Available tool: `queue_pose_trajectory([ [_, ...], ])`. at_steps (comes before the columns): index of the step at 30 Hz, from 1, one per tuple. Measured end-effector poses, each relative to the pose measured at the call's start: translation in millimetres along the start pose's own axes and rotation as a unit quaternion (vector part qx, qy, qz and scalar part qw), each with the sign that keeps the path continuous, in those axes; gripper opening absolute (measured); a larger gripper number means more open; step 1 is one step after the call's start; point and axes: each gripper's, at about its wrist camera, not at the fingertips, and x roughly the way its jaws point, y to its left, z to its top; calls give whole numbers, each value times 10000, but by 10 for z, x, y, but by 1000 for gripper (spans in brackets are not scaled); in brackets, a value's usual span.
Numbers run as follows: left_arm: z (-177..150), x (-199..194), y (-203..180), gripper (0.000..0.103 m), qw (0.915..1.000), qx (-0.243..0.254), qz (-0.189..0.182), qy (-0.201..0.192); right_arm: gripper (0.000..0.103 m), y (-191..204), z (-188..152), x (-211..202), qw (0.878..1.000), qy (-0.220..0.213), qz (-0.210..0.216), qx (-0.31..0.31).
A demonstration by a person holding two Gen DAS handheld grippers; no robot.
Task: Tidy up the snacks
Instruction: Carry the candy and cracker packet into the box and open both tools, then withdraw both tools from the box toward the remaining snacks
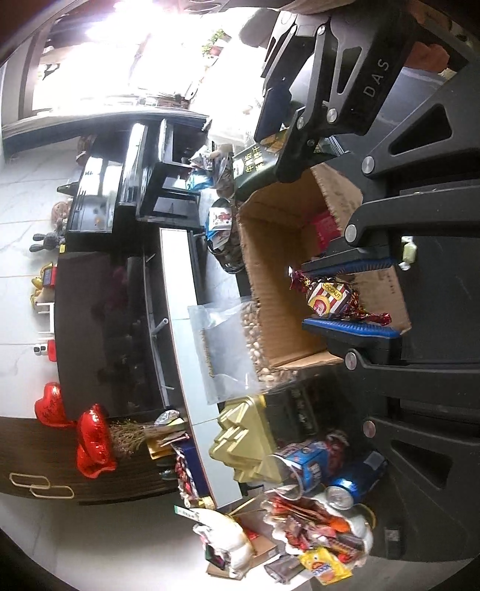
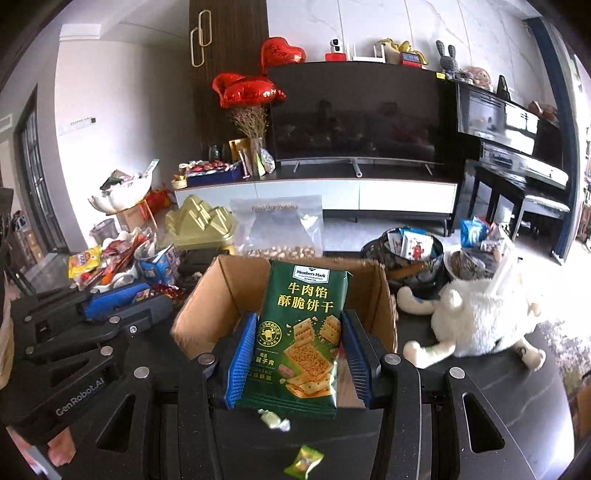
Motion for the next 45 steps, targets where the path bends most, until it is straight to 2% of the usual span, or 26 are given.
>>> queue_pose_trajectory([
  [9,240,335,15,24,9998,109,132,32,48,-97,191,316,9999,104,-27,56],
  [12,317,430,18,27,9997,133,183,50,48,-134,224,396,9998,178,-55,73],
  [14,348,469,36,42,9997,98,211,75,48,-177,242,452,9995,256,-108,141],
  [17,331,424,57,46,9994,61,345,32,51,-223,230,455,9989,326,-279,176],
  [19,285,366,27,51,9994,125,331,-4,55,-231,202,401,9988,294,-345,175],
  [23,141,214,-47,56,9997,128,210,7,56,-219,95,180,9989,180,-395,169],
  [32,-183,-170,-269,57,9997,222,-131,6,58,-212,-224,-344,9981,106,-542,270],
  [36,-273,-342,-396,63,9990,339,-265,-74,58,-252,-379,-561,9967,161,-632,491],
  [39,-360,-443,-481,64,9984,477,-281,-122,62,-269,-521,-695,9954,201,-744,574],
  [45,-539,-516,-580,64,9973,530,-499,-42,62,-347,-784,-834,9914,388,-839,921],
])
